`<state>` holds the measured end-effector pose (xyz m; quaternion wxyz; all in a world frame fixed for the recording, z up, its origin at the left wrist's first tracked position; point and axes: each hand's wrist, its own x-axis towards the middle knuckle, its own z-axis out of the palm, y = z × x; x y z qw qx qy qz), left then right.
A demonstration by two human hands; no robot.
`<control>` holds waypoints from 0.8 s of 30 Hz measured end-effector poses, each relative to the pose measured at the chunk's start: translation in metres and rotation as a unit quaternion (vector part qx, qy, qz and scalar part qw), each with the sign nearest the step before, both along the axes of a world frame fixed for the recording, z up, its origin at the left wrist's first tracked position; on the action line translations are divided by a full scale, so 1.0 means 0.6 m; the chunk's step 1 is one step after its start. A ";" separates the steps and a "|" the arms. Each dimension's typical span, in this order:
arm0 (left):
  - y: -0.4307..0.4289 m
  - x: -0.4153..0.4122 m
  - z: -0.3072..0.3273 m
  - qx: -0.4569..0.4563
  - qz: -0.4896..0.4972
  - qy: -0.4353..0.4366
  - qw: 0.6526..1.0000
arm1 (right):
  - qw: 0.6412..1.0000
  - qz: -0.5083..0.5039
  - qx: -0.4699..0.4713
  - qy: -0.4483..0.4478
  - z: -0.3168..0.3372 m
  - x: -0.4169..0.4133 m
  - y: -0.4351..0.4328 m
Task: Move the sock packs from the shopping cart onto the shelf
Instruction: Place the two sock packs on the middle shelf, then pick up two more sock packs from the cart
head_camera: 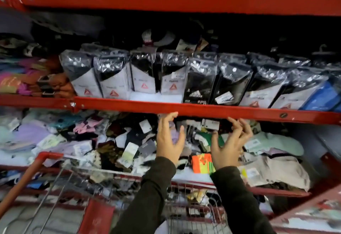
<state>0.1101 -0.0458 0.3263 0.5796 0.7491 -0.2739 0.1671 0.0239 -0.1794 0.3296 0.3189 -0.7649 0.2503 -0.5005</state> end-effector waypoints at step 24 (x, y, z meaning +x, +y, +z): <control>0.334 -0.140 -0.612 0.462 0.028 0.609 0.644 | 0.638 0.217 0.109 0.731 -0.615 -0.063 0.322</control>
